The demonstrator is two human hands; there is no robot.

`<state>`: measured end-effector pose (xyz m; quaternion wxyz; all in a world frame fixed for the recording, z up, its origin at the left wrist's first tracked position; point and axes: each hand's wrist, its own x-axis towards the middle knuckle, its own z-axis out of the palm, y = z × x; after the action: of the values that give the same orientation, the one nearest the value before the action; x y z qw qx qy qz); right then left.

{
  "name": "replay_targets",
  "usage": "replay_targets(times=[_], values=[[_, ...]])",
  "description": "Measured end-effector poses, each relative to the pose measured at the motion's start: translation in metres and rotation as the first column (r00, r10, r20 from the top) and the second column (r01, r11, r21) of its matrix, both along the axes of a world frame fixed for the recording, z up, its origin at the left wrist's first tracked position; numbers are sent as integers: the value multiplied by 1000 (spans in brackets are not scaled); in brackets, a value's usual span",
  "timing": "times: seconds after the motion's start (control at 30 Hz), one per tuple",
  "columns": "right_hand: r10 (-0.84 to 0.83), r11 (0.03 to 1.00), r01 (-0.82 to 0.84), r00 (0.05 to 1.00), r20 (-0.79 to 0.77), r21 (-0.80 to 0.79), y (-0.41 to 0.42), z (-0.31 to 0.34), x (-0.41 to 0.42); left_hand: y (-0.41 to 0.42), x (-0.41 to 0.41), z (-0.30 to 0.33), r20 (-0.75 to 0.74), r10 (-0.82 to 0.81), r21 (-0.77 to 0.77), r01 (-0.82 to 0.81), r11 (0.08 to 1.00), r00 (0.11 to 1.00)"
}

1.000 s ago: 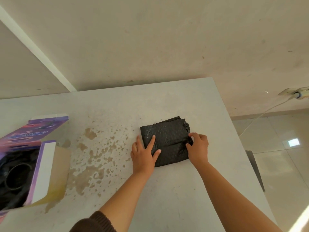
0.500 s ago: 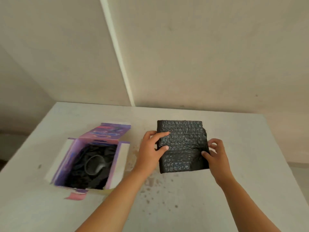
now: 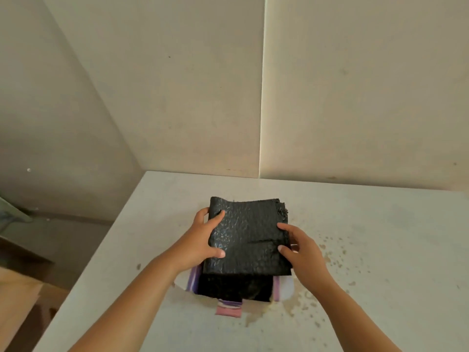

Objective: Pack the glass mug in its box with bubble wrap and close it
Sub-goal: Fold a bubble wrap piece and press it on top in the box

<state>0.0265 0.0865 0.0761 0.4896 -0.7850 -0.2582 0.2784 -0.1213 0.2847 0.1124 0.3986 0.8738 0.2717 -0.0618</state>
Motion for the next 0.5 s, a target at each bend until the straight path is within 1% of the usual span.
replay_targets(times=[0.07,0.17,0.27,0.37,0.43,0.5], values=[[16,988,4,992,127,-157,5,-3,-11,8,-11,-6,-28,-43,42,44,998,999],[53,944,31,968,245,-329,8,-5,-28,16,-23,-17,-57,-95,74,100,992,994],[68,918,53,955,288,-392,11,0,-45,18,-29,-26,-66,-152,82,157,984,986],[145,881,63,907,395,-469,11,11,-57,18,-30,-33,-80,-206,136,215,967,975],[183,864,82,868,462,-497,12,11,-60,17,-30,-35,-97,-247,194,261,946,964],[205,853,94,844,496,-514,11,5,-61,17,-31,-37,-124,-276,292,301,908,953]])
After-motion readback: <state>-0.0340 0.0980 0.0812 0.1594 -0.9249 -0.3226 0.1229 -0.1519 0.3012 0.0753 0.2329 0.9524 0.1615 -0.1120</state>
